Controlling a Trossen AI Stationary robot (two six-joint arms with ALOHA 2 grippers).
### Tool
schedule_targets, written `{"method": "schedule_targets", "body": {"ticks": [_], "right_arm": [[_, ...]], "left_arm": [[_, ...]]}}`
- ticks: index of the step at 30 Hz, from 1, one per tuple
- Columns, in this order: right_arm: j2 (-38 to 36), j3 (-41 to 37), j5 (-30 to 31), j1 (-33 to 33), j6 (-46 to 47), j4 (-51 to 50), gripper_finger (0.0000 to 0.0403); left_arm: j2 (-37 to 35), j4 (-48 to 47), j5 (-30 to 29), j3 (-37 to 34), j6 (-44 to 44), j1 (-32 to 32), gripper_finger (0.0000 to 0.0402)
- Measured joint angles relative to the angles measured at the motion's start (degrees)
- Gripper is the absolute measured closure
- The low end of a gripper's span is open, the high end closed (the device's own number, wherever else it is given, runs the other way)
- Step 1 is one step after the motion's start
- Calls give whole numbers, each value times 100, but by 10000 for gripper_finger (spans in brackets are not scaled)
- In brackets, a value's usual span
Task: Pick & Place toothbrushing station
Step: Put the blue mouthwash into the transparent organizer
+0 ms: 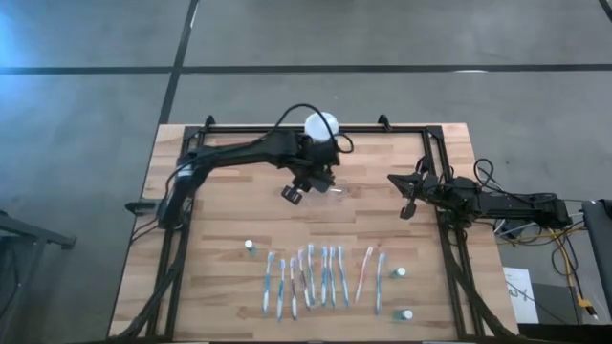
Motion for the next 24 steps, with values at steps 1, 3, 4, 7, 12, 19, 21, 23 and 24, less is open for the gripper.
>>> {"method": "schedule_targets", "body": {"ticks": [1, 3, 4, 7, 12, 19, 21, 23, 24], "right_arm": [[0, 0, 1, -2, 0, 0, 394], [0, 0, 0, -2, 0, 0, 394], [0, 0, 0, -1, 0, 0, 394], [0, 0, 0, -2, 0, 0, 394], [0, 0, 0, 0, 0, 0, 394], [0, 0, 0, 0, 0, 0, 394], [0, 0, 0, 0, 0, -2, 394], [0, 0, 0, 0, 0, -1, 394], [0, 0, 0, -1, 0, 0, 394]], "left_arm": [[46, 6, 0, 1, 26, 13, 304], [145, 4, -3, 1, 30, 36, 304], [192, 4, -3, 1, 30, 49, 304], [292, 6, -4, -3, 26, 75, 304], [331, 148, -7, -73, 28, 112, 304], [497, 336, -4, -78, -181, 182, 304], [593, 306, -9, -78, -304, 203, 304], [687, 304, -9, -84, -400, 230, 304], [718, 304, -9, -84, -454, 244, 304]]}}
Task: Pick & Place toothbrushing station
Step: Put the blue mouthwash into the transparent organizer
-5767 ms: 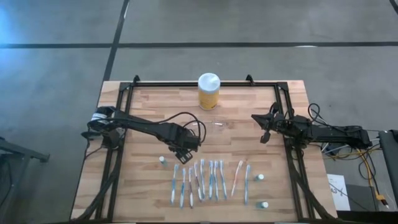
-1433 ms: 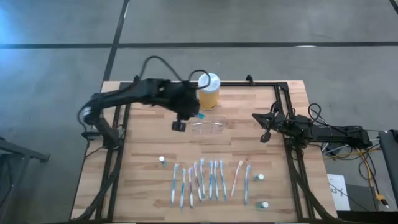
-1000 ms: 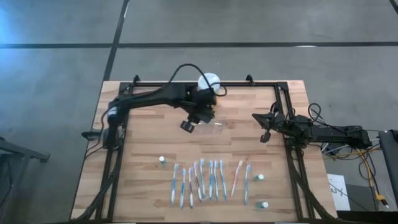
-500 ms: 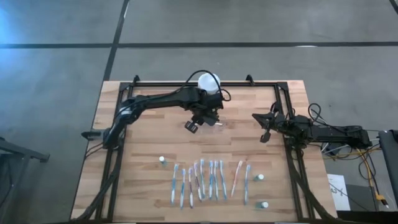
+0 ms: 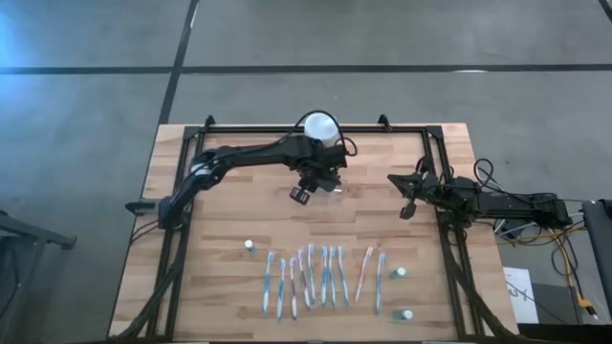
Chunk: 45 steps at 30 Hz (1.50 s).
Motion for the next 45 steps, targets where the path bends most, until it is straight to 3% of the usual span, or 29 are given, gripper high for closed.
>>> {"method": "schedule_targets", "body": {"ticks": [21, 37, 45], "right_arm": [[0, 0, 0, -1, 0, -4, 394], [0, 0, 0, -1, 0, -4, 394], [0, 0, 0, -1, 0, -4, 394]], "left_arm": [[113, 205, 414, -173, -452, 271, 304], [80, 370, 391, -503, -585, 302, 303], [102, 401, 380, -501, -592, 296, 217]]}}
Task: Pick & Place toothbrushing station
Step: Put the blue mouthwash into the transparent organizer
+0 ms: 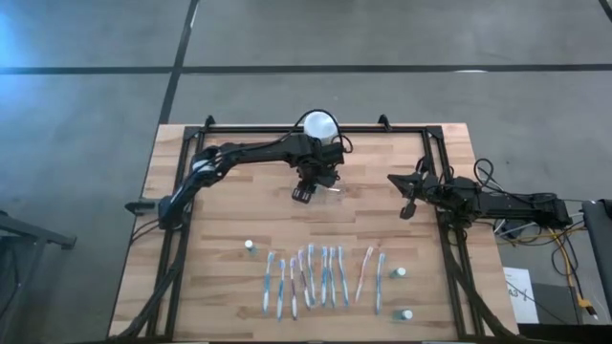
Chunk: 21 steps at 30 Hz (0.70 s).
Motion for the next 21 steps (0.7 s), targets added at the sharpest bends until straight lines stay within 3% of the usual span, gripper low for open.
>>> {"method": "schedule_targets", "body": {"ticks": [12, 21], "right_arm": [[0, 0, 0, 0, 1, -7, 394], [0, 0, 0, 0, 0, -7, 394]], "left_arm": [[9, -135, -4, 280, -143, 4, 199], [8, -1085, -17, 980, -479, 4, 197]]}}
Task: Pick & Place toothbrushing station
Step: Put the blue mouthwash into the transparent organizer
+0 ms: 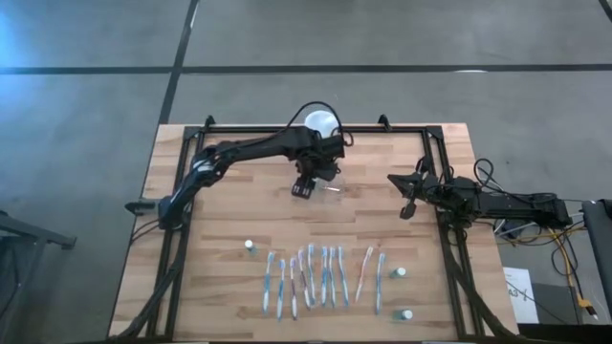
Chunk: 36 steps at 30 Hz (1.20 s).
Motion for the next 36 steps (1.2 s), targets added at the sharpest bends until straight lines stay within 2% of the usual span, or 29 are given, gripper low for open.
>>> {"method": "schedule_targets", "body": {"ticks": [4, 8, 11, 17, 20, 24, 29, 33, 36], "right_arm": [[0, 0, 0, 2, 2, -2, 394], [2, 2, 0, 2, 131, -15, 394], [2, 5, -3, 2, 347, -135, 394], [103, 6, -33, 2, 689, -588, 394], [325, 4, -208, 0, 875, -616, 394], [795, 4, -635, 1, 997, -362, 394], [1657, 4, -688, 2, 1319, 385, 394], [2623, 4, -814, 4, 1367, 1498, 394], [3438, 4, -832, 2, 1438, 2343, 394]], "left_arm": [[-117, -380, 124, 253, -490, 0, 200], [-613, -206, 431, -329, -813, 62, 229], [-1299, 538, 425, -1468, -1001, 106, 277], [-3409, 3606, 82, -4825, -1742, 153, 390], [-4427, 5330, -509, -6499, -2786, 162, 391], [-5263, 7242, -878, -8155, -4268, 155, 396], [-5501, 8094, -1101, -9214, -5054, 26, 397], [-5458, 8208, -1557, -9539, -5344, 17, 398], [-5334, 8333, -1543, -9584, -5470, 15, 397]]}}
